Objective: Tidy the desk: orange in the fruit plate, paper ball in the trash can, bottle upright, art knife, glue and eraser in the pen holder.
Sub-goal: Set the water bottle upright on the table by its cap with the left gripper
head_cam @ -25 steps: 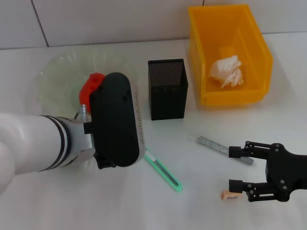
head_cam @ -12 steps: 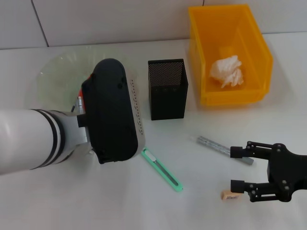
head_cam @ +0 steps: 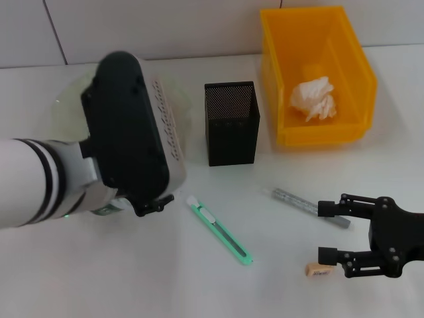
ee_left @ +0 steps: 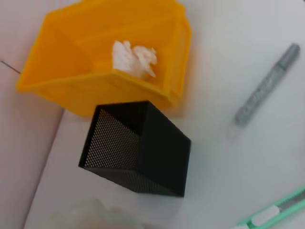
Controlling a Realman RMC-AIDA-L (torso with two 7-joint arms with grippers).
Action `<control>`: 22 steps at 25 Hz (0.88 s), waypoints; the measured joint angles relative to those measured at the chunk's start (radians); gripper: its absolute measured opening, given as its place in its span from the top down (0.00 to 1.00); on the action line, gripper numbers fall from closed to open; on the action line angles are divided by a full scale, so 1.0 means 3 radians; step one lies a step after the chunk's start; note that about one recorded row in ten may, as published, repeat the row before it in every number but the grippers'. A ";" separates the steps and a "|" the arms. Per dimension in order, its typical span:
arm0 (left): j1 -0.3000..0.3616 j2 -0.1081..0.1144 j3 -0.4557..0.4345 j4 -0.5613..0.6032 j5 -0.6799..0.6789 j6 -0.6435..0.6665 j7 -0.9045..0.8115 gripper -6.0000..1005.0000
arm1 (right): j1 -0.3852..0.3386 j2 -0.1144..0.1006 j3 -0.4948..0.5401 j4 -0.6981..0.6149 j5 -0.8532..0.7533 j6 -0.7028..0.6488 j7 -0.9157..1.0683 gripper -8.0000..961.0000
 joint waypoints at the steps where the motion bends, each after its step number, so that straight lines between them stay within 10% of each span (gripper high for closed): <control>1: 0.0007 0.0001 -0.0047 0.0010 -0.0058 0.0000 0.0009 0.55 | 0.0000 0.0000 0.0000 0.0000 0.0000 0.0000 0.0000 0.13; 22: 0.0041 0.0001 -0.0396 0.0201 -0.0407 0.0169 -0.0160 0.53 | 0.0010 0.0011 -0.0004 0.0000 0.0003 0.0003 -0.0004 0.13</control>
